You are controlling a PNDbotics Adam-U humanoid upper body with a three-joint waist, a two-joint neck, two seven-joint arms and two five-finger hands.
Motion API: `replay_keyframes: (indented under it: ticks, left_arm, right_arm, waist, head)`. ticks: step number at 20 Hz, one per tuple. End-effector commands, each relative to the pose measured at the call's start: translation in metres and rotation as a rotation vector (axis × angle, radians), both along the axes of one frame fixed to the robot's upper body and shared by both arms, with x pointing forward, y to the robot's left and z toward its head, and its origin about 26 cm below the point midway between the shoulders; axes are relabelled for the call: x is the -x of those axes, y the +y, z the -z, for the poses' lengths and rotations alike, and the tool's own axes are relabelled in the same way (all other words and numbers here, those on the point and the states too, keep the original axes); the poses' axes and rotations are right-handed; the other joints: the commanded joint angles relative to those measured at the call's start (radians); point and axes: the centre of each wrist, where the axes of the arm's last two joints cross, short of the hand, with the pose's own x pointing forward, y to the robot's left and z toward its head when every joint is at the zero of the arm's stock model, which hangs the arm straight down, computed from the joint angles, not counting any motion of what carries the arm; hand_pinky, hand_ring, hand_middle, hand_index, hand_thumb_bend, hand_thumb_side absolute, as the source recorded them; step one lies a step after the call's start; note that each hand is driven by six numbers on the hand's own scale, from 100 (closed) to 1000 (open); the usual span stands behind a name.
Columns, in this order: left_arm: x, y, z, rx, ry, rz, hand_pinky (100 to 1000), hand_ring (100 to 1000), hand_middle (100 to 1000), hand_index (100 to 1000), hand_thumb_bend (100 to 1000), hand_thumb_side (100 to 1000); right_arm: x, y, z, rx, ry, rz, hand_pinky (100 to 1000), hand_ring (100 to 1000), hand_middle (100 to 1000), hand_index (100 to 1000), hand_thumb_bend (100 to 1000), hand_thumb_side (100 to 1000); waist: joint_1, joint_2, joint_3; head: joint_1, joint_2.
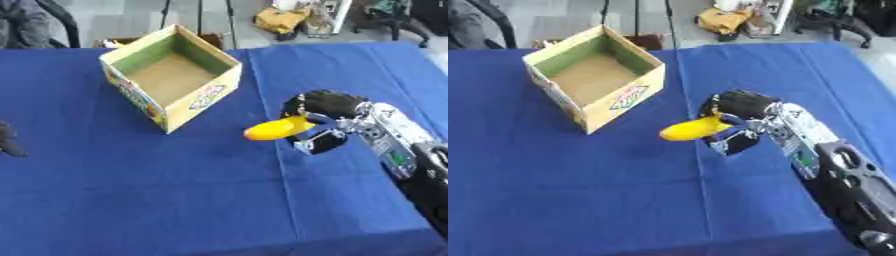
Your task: Pick up objects on the table and place them in the box.
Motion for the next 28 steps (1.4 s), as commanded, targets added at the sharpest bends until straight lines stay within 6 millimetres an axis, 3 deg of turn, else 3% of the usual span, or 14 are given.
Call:
replay_keyframes:
  ticks: [1, 4, 14, 20, 28]
  left_arm:
    - [0.0, 0.003, -0.008, -0.016, -0.019, 0.002, 531, 461, 531, 647, 229, 1000]
    - [0.0, 0.002, -0.008, -0.016, -0.019, 0.003, 531, 461, 531, 647, 230, 1000]
    - [-0.002, 0.001, -0.011, -0.022, -0.028, 0.016, 531, 461, 531, 646, 227, 1000]
    - [-0.005, -0.002, -0.016, -0.023, -0.045, 0.038, 532, 461, 532, 646, 226, 1000]
    - [-0.01, -0.009, -0.025, -0.022, -0.074, 0.073, 533, 461, 532, 646, 227, 1000]
  right_arm:
    - [-0.002, -0.005, -0.025, 0.04, -0.056, -0.014, 627, 563, 588, 733, 100, 288]
    - [-0.006, -0.004, -0.036, 0.055, -0.083, -0.024, 631, 568, 592, 734, 100, 328]
    - [-0.016, 0.003, -0.076, 0.097, -0.191, -0.057, 642, 583, 603, 737, 100, 343]
    - [-0.026, 0.004, -0.087, 0.107, -0.227, -0.043, 645, 587, 606, 738, 100, 351]
    - [-0.043, 0.0, -0.087, 0.116, -0.252, 0.012, 647, 591, 608, 738, 100, 359]
  waist:
    - [-0.001, -0.013, 0.002]
    - [-0.003, -0.012, 0.007]
    - [-0.008, -0.008, 0.057]
    - [-0.011, 0.0, 0.118]
    - [-0.03, 0.009, 0.236]
  head:
    - [0.005, -0.002]
    - [0.006, -0.005]
    - [-0.003, -0.017]
    - [-0.013, -0.038]
    - [-0.04, -0.074]
